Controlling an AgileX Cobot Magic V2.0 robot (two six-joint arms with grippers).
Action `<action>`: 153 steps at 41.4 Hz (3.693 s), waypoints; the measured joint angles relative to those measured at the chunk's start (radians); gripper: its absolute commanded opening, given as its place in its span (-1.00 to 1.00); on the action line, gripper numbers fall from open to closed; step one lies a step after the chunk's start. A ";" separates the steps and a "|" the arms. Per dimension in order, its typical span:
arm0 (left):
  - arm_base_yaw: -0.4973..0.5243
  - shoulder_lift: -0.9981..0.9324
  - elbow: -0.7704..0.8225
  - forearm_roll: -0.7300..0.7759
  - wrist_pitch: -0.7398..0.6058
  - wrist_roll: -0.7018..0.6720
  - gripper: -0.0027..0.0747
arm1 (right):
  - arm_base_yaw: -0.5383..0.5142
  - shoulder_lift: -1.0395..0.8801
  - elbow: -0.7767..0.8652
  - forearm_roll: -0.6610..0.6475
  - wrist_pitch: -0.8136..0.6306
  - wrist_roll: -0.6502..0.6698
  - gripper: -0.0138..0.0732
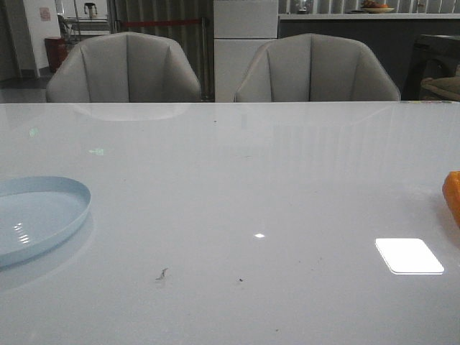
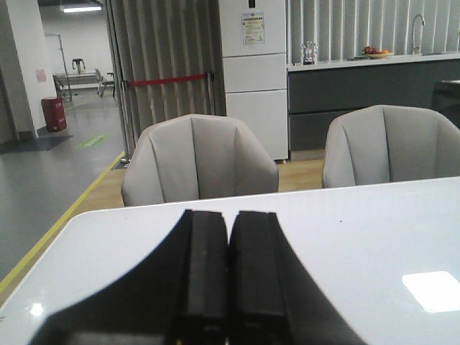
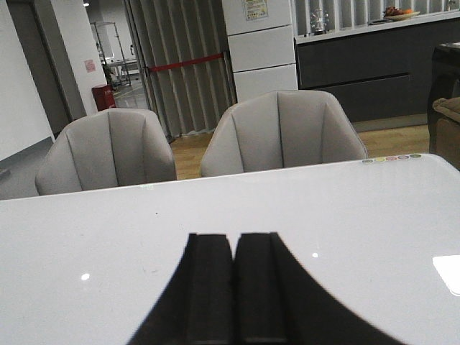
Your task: Place corn on plate with both arms
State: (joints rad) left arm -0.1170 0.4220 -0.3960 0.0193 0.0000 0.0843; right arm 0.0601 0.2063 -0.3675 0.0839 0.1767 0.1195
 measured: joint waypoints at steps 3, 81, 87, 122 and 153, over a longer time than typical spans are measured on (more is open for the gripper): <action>0.000 0.099 -0.070 0.000 0.000 0.000 -0.70 | 0.000 0.097 -0.081 0.000 -0.002 0.000 -0.55; 0.146 0.948 -0.409 -0.117 0.366 -0.002 0.25 | 0.000 0.925 -0.359 0.000 -0.086 -0.072 0.68; 0.155 1.058 -0.526 -0.117 0.464 -0.002 0.25 | 0.000 0.925 -0.359 -0.002 -0.086 -0.072 0.68; 0.220 1.503 -0.861 -0.125 0.851 -0.002 0.11 | 0.000 0.925 -0.359 -0.002 -0.088 -0.072 0.68; 0.220 1.504 -0.865 -0.136 0.851 -0.002 -0.69 | 0.000 0.925 -0.359 -0.002 -0.088 -0.072 0.68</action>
State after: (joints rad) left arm 0.1031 1.9261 -1.2613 -0.1168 0.8509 0.0828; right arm 0.0601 1.1314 -0.7264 0.0821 0.0883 0.0473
